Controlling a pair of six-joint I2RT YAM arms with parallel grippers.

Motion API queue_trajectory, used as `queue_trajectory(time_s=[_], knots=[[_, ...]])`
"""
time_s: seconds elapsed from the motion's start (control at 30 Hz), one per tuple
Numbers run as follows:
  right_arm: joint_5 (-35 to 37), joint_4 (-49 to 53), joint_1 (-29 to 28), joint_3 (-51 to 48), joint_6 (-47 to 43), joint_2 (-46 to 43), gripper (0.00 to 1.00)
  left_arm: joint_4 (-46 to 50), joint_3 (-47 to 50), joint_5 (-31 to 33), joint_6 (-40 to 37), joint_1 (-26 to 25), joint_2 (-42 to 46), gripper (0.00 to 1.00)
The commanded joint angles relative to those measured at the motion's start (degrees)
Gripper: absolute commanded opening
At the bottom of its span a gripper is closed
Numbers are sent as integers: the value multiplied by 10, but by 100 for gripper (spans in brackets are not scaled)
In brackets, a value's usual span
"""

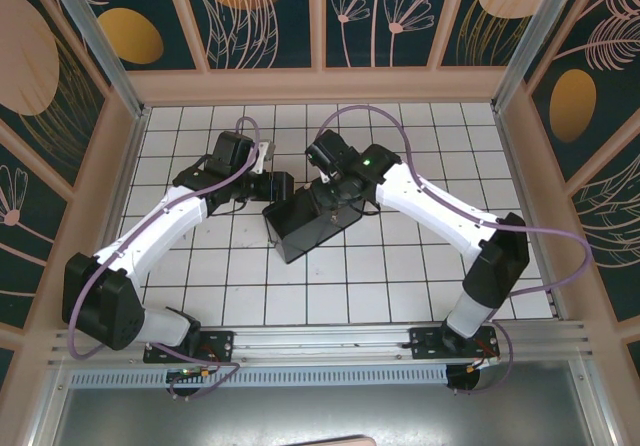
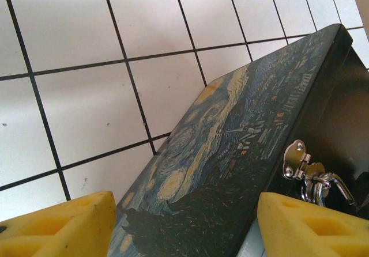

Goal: Unlock the padlock with the key

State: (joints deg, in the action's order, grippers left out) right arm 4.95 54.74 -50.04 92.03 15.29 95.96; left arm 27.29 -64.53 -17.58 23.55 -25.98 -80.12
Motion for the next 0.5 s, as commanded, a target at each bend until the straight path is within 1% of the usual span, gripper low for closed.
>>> queue_trajectory(time_s=[0.0,0.1,0.13,0.2,0.27,0.33,0.4,0.47], knots=[[17,30,-5,12,-3,0,52,10,1,-9,-14,3,13,66],[22,42,-5,7,-1,1,52,10,1,-8,-14,3,13,66],[20,43,-5,4,0,1,50,9,1,-8,-14,4,13,66],[16,44,-5,2,2,3,45,9,-1,-8,-14,3,12,65],[10,48,-5,3,7,6,37,8,-4,-9,-10,3,12,65],[6,50,-6,4,19,7,31,4,-4,-12,-1,3,14,65],[7,55,-6,8,46,9,25,-8,5,-28,20,3,20,64],[1,49,-6,7,92,6,20,-17,18,-29,43,3,29,64]])
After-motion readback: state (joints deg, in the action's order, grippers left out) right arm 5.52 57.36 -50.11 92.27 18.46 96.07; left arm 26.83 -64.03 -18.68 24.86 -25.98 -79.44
